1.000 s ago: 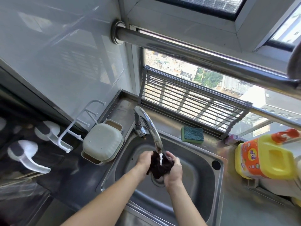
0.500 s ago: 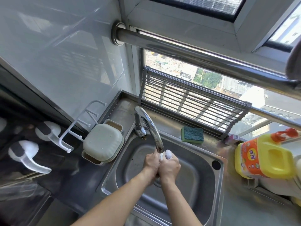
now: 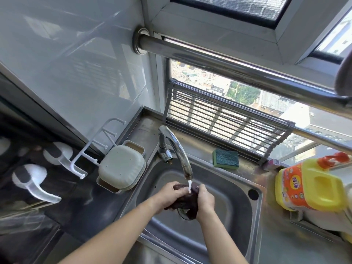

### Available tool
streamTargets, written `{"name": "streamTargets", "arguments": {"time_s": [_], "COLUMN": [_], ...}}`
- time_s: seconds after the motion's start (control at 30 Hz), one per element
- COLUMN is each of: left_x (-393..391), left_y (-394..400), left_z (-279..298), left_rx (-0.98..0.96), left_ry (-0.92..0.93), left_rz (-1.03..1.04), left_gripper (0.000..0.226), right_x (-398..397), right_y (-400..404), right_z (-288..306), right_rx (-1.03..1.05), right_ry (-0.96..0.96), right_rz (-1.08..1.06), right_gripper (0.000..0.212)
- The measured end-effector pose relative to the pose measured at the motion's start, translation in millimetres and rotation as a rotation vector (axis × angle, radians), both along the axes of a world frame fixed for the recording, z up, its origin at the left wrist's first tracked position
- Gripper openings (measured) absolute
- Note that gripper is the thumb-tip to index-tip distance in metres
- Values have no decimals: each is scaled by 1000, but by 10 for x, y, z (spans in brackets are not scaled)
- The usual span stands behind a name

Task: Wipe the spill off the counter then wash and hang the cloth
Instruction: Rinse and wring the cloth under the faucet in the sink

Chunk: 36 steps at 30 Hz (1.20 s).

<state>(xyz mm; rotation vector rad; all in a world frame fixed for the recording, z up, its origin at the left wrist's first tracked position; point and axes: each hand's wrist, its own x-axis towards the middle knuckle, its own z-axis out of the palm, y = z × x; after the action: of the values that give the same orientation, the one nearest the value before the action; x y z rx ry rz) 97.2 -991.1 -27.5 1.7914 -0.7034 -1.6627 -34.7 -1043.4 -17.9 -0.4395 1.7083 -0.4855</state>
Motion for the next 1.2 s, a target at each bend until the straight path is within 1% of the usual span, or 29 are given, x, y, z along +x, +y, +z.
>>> {"name": "streamTargets", "arguments": {"time_s": [0.1,0.13,0.17,0.23,0.27,0.3,0.33,0.37,0.4,0.43,0.47,0.5,0.57,0.63,0.67,0.77,0.83,0.9,0.97,1.0,1.07,1.1,1.13,1.2], "left_x": [52,45,36,-31,-80,-135,-180,-218,-246,-269,-281,-278,-284,-293,-295,-277,-263,-262,-270,-267,-233,-207,-198,-193], "left_y": [13,7,-8,-65,-86,-118,-149,-180,-223,-256,-274,-262,-247,-238,-233,-242,-237,-214,-153,-114,-34,-3,8,-10], "left_z": [-102,-123,-91,6,14,25,71,104,64,36,3,-41,-71,-41,-16,58,73,73,60,16,-89,-163,-200,-215], "left_rx": [27,45,65,69,73,73,71,107,162,195,200,185,158,159,166,186,174,129,29,-11,-24,-4,13,60], "left_ry": [-133,-162,-184,-117,-49,6,72,151,226,262,245,207,159,172,188,167,145,135,104,83,73,56,22,-32], "left_rz": [-1,44,118,291,368,416,445,480,528,577,591,594,613,634,637,585,519,434,344,304,259,242,244,322], "left_gripper": [14,9,10,11,6,13,28,46,63,75,79,75,59,43,38,39,42,39,29,23,17,16,16,13], "right_x": [-3,5,8,28,43,61,84,108,140,164,189,205,226,243,247,242,221,198,165,140,94,80,60,35], "right_y": [1,-1,4,37,66,106,150,185,210,226,230,230,233,256,275,291,264,222,163,125,76,64,62,79], "right_z": [3,12,-11,-26,-40,-52,-34,-30,-17,8,50,86,100,123,131,122,99,91,79,74,50,34,0,-27], "right_rx": [-2,-39,-94,-207,-257,-293,-314,-336,-364,-393,-414,-436,-476,-515,-531,-542,-504,-438,-391,-358,-306,-305,-320,-356], "right_ry": [-113,-107,-88,-50,-36,-23,-10,8,25,33,42,68,142,189,201,250,303,331,333,317,257,215,184,122], "right_rz": [-68,-83,-88,6,124,280,413,490,507,472,418,376,349,339,338,374,404,395,302,234,123,97,97,127], "right_gripper": [19,21,24,27,30,34,34,31,26,20,17,19,29,31,32,42,43,42,38,32,16,19,26,41]}}
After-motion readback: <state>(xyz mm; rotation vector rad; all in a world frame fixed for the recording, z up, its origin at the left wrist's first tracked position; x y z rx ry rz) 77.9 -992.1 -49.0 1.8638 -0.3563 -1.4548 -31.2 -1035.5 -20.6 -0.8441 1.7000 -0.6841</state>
